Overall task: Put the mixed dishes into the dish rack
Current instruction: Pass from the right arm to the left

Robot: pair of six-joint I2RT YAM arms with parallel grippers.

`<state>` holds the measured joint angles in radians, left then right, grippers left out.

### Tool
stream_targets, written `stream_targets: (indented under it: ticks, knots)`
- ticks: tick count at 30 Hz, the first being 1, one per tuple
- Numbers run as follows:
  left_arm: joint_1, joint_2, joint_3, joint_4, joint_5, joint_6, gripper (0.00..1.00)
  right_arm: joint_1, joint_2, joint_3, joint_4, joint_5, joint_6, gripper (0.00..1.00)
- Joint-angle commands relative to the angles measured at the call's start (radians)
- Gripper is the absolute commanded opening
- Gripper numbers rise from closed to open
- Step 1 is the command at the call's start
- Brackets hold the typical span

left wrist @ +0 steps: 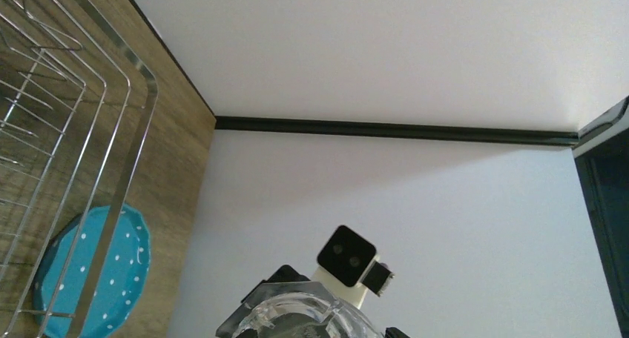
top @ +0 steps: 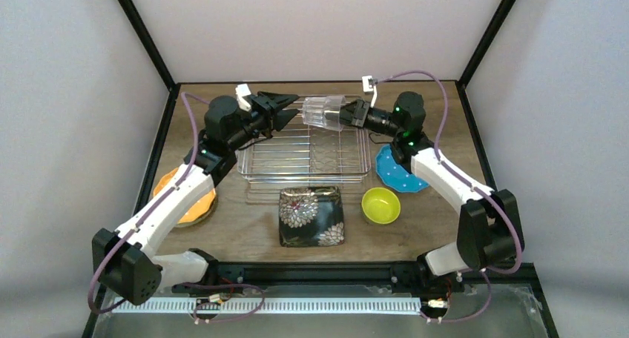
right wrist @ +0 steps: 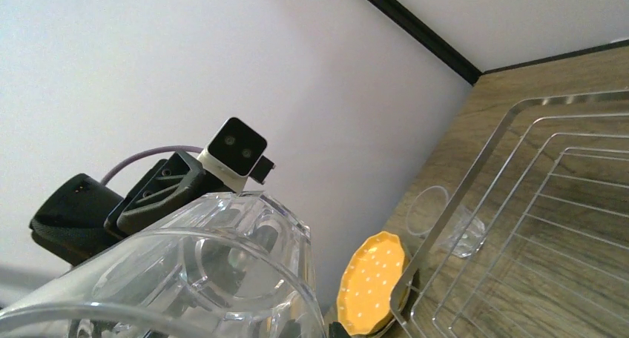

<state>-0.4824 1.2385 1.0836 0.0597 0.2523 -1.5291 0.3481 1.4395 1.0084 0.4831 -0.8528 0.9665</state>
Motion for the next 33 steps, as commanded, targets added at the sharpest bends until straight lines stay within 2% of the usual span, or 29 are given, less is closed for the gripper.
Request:
stream_targets:
  ticks: [1, 11, 20, 26, 33]
  knots:
    - [0.005, -0.012, -0.031, 0.059, 0.034, -0.049, 1.00, -0.004, 0.039, -0.037, 0.228, -0.040, 0.155, 0.01]
    - [0.005, -0.016, -0.048, 0.115, 0.050, -0.088, 1.00, -0.004, 0.123, -0.072, 0.512, -0.046, 0.376, 0.01]
    - [0.005, -0.022, -0.070, 0.155, 0.050, -0.113, 1.00, -0.003, 0.179, -0.080, 0.668, -0.031, 0.517, 0.01]
    - [0.006, -0.047, -0.126, 0.204, 0.021, -0.139, 1.00, -0.003, 0.213, -0.083, 0.753, -0.003, 0.604, 0.01]
    - [0.007, -0.050, -0.152, 0.252, 0.029, -0.163, 1.00, -0.004, 0.224, -0.079, 0.759, 0.010, 0.626, 0.01]
